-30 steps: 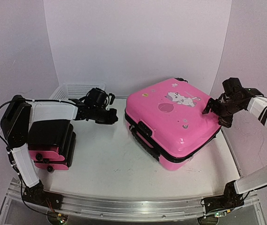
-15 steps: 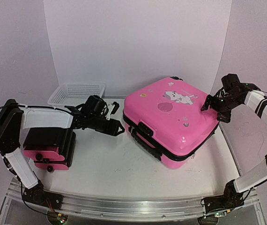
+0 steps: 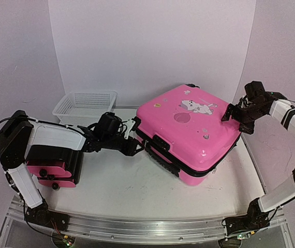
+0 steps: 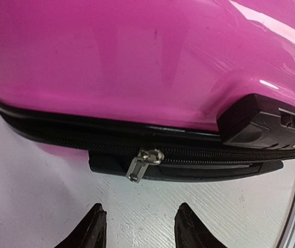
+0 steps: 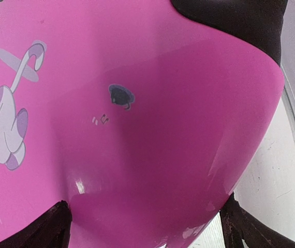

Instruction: Open, take out, and arrange the luggage

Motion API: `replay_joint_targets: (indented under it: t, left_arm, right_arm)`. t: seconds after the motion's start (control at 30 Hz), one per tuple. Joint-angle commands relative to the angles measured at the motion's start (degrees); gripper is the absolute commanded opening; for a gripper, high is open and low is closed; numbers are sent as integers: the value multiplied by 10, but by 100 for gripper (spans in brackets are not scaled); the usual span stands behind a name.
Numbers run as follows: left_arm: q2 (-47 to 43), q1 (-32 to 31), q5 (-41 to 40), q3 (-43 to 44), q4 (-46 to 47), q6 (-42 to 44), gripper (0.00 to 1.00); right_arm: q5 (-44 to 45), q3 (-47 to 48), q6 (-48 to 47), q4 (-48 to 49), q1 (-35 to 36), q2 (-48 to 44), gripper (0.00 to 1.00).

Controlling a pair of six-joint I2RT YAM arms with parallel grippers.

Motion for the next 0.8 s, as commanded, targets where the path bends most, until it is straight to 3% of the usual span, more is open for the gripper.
replay_joint_targets:
  t: [0.0,0.67,0.77]
  left_arm:
    - [22,-18,-55,46,68,33,44]
    - [95,-44,-129,96,71,49,30]
    - [103,-44,-144,103,69,52,20]
  right_arm:
    - [-50,-30,-28,-33,14,27,98]
    - [-71,-28,-28,-24,14,35,98]
    - [-72,-29,-27,-23,15,35,98]
